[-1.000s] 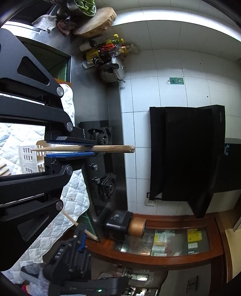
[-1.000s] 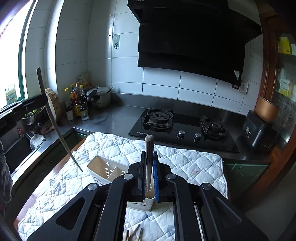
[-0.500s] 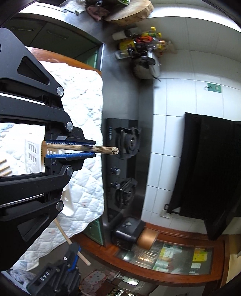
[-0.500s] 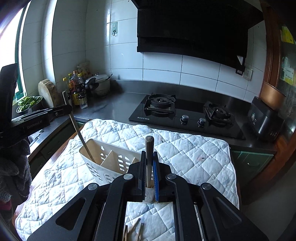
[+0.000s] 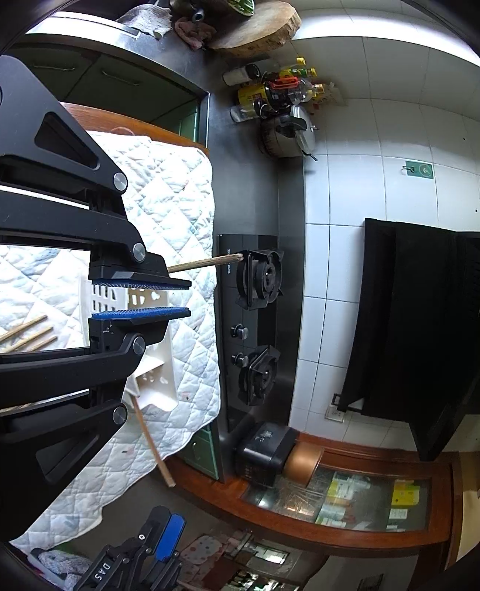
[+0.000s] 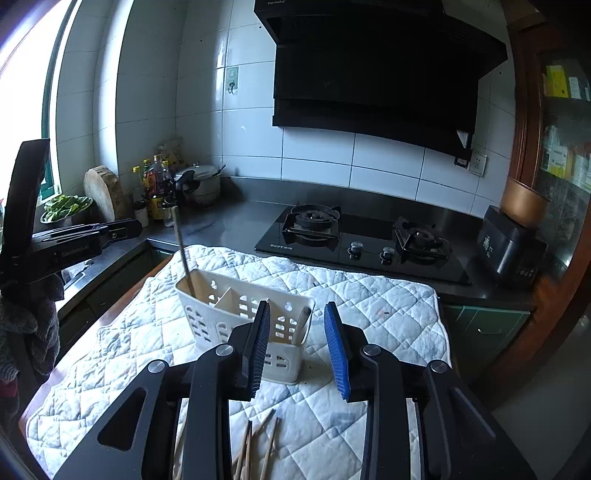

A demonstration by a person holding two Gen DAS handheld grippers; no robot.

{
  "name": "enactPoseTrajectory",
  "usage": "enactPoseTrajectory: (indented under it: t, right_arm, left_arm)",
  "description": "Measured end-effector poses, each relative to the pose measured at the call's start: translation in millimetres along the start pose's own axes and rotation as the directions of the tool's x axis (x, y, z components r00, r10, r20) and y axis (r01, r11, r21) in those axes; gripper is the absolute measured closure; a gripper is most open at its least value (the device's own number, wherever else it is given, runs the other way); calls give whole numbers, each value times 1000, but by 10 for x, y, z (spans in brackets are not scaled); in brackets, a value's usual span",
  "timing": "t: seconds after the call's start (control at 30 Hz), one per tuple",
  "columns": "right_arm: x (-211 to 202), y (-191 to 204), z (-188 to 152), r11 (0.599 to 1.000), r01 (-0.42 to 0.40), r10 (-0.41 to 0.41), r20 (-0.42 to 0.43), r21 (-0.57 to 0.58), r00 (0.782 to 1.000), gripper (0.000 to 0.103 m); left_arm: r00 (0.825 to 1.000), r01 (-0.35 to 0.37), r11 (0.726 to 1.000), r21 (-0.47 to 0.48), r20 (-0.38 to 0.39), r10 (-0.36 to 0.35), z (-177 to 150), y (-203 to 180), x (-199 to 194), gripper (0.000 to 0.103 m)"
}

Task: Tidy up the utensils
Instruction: 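Open the left tool to drop its chopstick into the holder while the right tool releases its own, then return the left tool to the pile and grasp a chopstick while the right tool grasps another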

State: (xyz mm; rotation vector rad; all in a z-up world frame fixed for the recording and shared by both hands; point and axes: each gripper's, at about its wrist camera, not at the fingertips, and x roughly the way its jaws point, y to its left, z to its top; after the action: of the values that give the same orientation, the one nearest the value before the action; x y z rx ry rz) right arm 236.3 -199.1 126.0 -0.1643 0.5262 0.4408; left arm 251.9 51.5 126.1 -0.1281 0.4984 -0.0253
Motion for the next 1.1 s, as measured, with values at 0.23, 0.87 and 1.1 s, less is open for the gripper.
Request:
enactPoseTrajectory:
  t: [0.23,0.87,1.1]
  right_arm:
    - [-442,226,-789,997,-72,72,-49,-9,996,73]
    - [-381,767,-2381,991,-128,131,-257,27,957,80]
    - [-217,768,-2419,990,-132,138,-286,40,948,85]
  left_arm:
    - [1000,2,999,42,-4,-1,-499,-121,-392,58]
    - [976,-41,998,-37,-214,33,-1951,-103,-636,40]
    - [968,-74,995,-69,-245,55,-2110,-14,-652,40]
